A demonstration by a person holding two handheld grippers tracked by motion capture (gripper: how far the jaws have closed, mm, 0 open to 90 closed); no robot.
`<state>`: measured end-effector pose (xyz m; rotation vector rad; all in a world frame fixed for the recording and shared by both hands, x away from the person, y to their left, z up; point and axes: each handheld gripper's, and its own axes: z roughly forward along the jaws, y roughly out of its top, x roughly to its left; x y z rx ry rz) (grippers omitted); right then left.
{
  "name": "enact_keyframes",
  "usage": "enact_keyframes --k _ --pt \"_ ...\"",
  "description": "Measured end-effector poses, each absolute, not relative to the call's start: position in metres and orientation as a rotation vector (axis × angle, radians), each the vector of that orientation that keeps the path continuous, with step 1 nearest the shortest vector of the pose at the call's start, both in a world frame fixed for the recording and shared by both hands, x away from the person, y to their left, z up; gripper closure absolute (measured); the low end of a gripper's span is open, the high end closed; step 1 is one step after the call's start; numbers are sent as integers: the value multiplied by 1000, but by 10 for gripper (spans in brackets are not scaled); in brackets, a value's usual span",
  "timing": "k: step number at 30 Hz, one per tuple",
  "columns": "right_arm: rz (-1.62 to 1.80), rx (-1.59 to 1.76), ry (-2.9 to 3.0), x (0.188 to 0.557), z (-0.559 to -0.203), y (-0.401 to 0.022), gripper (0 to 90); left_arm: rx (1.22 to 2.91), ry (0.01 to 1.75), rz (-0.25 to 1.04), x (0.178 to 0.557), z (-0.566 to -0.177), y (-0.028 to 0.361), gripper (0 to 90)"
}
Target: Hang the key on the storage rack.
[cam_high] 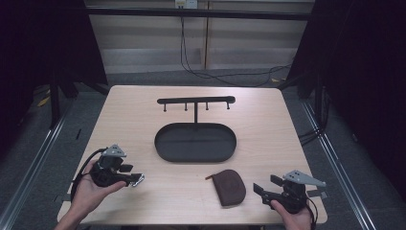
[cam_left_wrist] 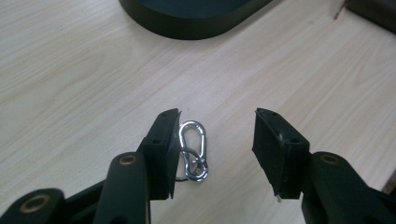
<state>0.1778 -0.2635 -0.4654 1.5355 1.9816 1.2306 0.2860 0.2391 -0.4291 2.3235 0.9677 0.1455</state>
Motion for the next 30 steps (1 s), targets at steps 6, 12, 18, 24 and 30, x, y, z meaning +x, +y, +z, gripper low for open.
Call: enact_keyframes --k 6,12,18,24,30 --pt "1222 1525 1996 179 -466 -262 210 2366 998 86 296 -436 238 546" --pt "1225 1530 1997 179 -466 -262 210 2413 993 68 306 -436 235 548" --pt "1225 1533 1997 179 -466 -262 210 2456 995 33 312 -437 228 577" --pt "1220 1534 2003 180 -467 -262 210 2509 1019 15 317 -439 223 581" --pt "1208 1543 2021 181 -468 -261 211 2548 1040 -18 326 -445 223 601"
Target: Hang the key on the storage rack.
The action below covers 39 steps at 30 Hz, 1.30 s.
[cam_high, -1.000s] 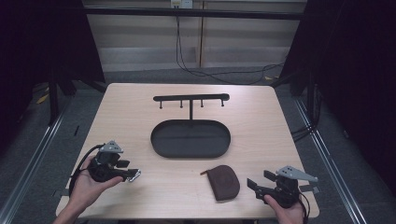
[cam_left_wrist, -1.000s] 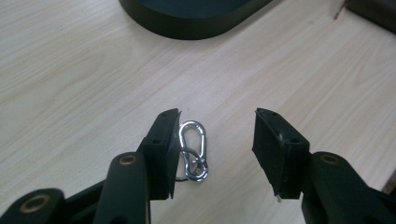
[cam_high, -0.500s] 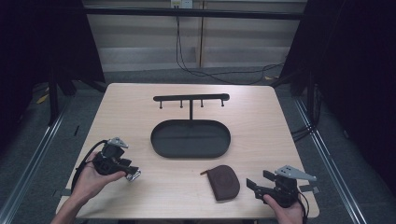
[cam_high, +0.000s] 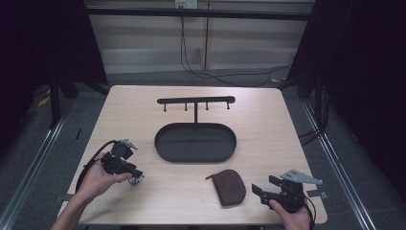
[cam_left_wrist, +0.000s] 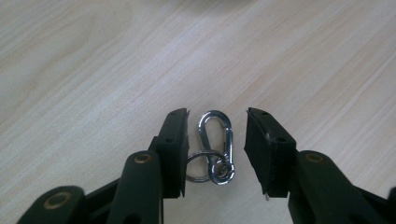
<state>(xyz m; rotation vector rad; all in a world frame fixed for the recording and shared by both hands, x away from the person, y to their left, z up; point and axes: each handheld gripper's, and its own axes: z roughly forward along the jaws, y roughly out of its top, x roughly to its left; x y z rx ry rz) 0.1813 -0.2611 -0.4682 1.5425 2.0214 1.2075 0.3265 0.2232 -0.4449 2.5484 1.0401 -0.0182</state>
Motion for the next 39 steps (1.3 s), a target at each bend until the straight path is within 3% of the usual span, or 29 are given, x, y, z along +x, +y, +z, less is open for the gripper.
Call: enact_keyframes --k 17,27,39 --pt "1215 1545 2016 181 -468 -262 211 2675 1032 -76 335 -453 210 640" --pt "1221 1553 2021 182 -468 -262 211 2756 1060 -113 339 -463 202 621" --pt "1216 1555 2020 182 -468 -262 210 2827 1074 -69 338 -464 190 591"
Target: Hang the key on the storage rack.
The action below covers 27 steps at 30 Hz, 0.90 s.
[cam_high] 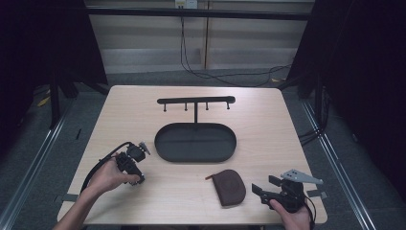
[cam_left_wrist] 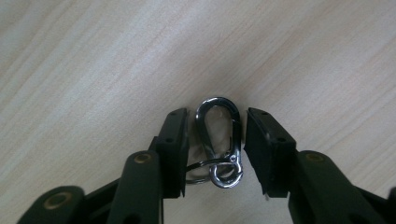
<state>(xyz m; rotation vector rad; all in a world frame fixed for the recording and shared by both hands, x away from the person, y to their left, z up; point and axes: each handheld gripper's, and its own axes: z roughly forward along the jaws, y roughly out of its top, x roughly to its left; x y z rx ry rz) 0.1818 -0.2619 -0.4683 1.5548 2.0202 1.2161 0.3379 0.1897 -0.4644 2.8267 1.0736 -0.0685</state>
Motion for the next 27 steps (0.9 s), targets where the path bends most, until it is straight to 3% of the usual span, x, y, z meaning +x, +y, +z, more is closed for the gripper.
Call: enact_keyframes --k 7,8,19,27 --pt "1212 1545 2025 181 -468 -261 210 2874 1112 -26 338 -465 180 616" --pt "1215 1548 2026 181 -468 -261 210 2883 1111 -4 339 -464 181 655" --pt "1213 1555 2026 182 -469 -262 213 2864 1110 -112 344 -464 187 681" --pt "1214 1559 2026 183 -469 -262 213 2798 1111 -115 346 -450 197 682"
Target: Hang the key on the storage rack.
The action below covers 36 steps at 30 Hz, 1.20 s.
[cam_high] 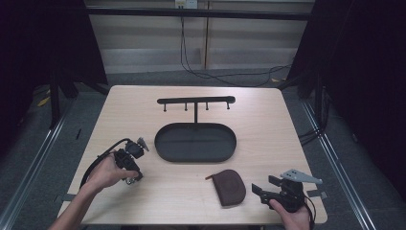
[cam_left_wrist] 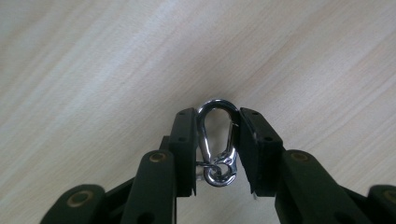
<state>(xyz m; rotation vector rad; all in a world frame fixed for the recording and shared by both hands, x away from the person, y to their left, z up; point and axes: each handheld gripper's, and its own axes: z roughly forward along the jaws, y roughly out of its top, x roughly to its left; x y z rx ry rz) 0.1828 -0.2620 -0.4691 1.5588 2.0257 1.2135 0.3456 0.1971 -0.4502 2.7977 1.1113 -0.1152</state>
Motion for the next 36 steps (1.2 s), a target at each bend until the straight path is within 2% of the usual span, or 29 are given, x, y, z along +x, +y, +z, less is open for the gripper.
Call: enact_keyframes --k 16,36 --pt "1217 1562 2023 183 -469 -262 212 2729 1117 -68 349 -411 209 682" --pt "1214 1572 2025 184 -470 -262 210 2734 1123 -17 353 -385 207 683"
